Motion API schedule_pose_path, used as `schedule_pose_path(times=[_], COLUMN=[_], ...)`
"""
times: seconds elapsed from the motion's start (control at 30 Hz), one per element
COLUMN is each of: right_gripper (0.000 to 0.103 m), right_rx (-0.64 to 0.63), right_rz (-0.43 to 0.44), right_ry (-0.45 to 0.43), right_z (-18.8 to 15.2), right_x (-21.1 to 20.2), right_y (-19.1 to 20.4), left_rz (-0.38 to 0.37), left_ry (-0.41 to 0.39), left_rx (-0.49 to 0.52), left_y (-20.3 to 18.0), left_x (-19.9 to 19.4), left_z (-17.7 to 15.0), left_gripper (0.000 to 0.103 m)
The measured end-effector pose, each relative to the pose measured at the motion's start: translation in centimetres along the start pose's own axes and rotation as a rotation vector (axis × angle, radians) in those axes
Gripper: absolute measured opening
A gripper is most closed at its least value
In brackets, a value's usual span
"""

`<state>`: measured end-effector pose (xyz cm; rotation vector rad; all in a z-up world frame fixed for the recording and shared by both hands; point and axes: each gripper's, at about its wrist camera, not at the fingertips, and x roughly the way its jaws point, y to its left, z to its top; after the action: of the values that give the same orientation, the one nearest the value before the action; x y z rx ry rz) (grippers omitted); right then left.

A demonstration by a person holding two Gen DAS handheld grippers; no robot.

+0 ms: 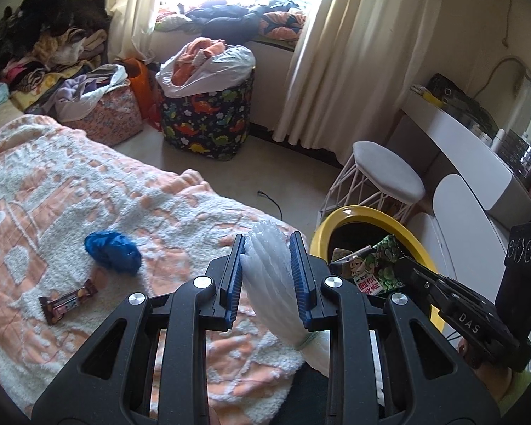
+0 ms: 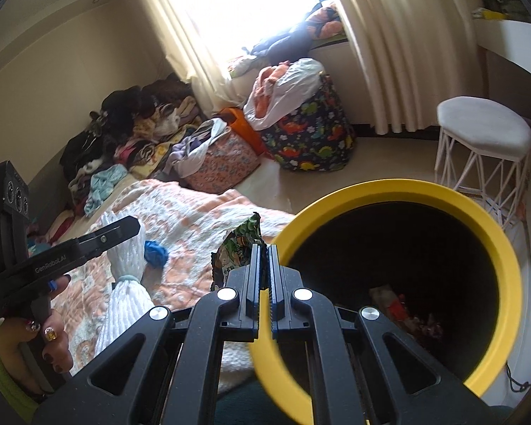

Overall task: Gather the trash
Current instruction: 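Carry the white bag and green packet in both tools over the yellow bin, then open both tools to drop the white bag and green packet into the bin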

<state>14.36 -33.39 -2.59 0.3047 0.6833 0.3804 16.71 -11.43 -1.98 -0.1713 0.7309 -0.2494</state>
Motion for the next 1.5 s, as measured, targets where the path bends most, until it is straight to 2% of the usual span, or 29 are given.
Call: schedule_pose_path(times=[0.47,0.97,1.5], right_gripper=[0.004,0.004,0.004], right_rx=[0.094,0.159,0.218], right_rz=[-0.096,-0.191,-0.272], right_ry=[-0.059,-0.116,-0.109], right_z=[0.3,0.4,-0.2], right_x=[-2.5,-4.7,-5.2], right_y=[-5.3,-9.1,-12.2], left_rz=[-0.066,-0.109,-0.139], left_ry=[0.018,0.034,0.079], left_rx=[0.106,0.178,0.216], left_y=[-5.6,-9.2,-12.4], left_x=[2.3,3.9,7.1], left_z=[-0.1,-0.6,-1.6], left_gripper=[0.019,0.019,0.019])
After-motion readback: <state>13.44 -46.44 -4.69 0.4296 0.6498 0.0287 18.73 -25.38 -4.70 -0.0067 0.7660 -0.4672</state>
